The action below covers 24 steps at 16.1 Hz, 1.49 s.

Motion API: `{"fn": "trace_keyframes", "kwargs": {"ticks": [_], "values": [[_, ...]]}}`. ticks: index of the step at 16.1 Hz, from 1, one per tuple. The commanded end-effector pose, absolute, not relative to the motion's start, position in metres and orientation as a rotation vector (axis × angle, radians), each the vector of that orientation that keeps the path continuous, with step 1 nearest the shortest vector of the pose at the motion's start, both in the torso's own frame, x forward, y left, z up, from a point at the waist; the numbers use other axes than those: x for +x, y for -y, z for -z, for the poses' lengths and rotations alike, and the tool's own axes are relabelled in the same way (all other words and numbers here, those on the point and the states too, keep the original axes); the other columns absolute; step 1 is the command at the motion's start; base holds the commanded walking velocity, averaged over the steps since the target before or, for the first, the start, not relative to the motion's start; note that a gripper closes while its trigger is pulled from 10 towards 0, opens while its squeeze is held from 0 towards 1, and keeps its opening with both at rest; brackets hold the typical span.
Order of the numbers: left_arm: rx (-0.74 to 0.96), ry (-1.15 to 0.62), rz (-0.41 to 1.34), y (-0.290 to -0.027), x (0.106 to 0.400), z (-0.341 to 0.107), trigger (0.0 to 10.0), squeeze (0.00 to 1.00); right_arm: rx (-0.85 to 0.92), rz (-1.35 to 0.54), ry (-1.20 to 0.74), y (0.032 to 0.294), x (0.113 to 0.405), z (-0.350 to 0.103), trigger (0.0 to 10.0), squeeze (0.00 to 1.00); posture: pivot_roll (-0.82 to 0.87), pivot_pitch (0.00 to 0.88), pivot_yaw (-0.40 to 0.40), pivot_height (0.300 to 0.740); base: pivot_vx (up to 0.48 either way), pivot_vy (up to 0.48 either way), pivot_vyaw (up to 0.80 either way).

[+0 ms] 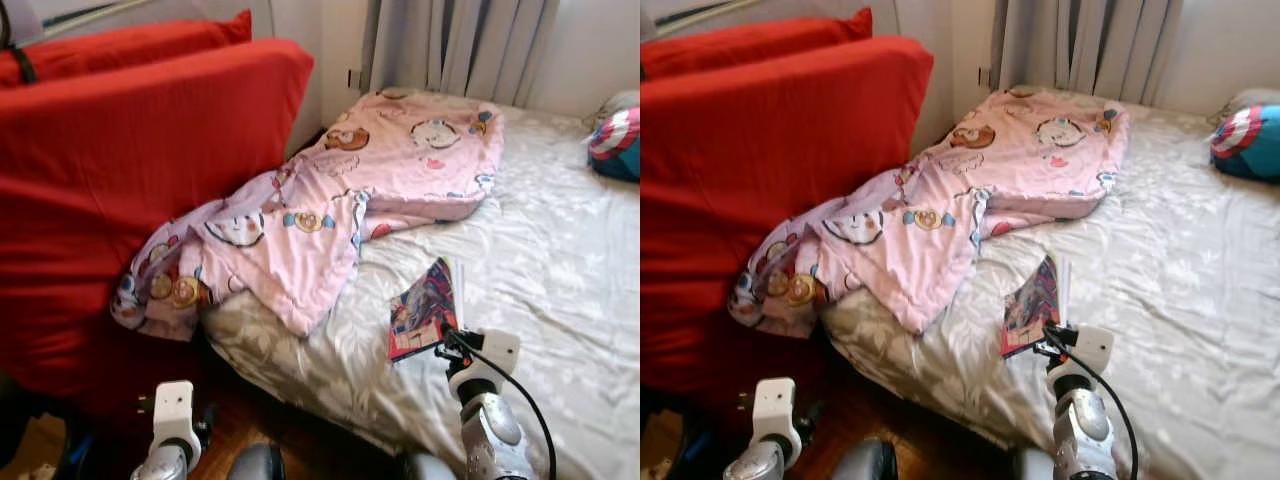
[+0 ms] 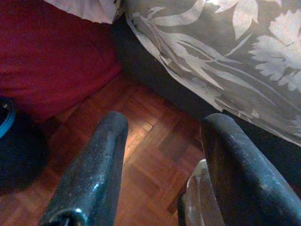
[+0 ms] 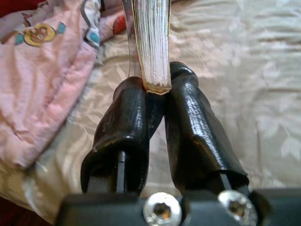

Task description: Clean up the room

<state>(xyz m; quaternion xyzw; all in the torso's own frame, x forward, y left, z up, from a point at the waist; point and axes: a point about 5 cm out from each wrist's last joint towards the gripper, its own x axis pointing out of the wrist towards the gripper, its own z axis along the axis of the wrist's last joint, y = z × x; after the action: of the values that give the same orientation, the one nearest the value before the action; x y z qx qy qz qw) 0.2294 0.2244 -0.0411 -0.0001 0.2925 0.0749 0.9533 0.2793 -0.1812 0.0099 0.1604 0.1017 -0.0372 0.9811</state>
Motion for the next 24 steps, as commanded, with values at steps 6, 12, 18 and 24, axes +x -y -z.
{"fn": "trace_keyframes", "kwargs": {"ticks": [6, 12, 18, 24], "values": [[-0.001, -0.710, -0.172, -0.220, 0.217, 0.056, 10.0, 0.00, 0.295, 0.046, -0.183, 0.177, 0.292, -0.021, 10.0, 0.00, 0.04, 0.000, -0.016, 0.740, 0.000, 0.000, 0.00], [-0.020, -0.740, -0.182, -0.218, 0.211, 0.060, 10.0, 0.00, 0.282, 0.053, -0.171, 0.178, 0.294, -0.024, 10.0, 0.00, 0.04, 0.000, -0.023, 0.740, 0.000, 0.000, 0.00], [0.003, -0.757, -0.188, -0.221, 0.208, 0.062, 10.0, 0.00, 0.278, 0.060, -0.198, 0.181, 0.296, -0.023, 10.0, 0.00, 0.04, 0.000, -0.027, 0.740, 0.000, 0.000, -0.47], [0.028, -0.771, -0.175, -0.220, 0.206, 0.063, 10.0, 0.00, 0.271, 0.055, -0.201, 0.177, 0.298, -0.024, 10.0, 0.00, 0.04, 0.000, -0.033, 0.740, 0.000, 0.000, -0.77]]}}
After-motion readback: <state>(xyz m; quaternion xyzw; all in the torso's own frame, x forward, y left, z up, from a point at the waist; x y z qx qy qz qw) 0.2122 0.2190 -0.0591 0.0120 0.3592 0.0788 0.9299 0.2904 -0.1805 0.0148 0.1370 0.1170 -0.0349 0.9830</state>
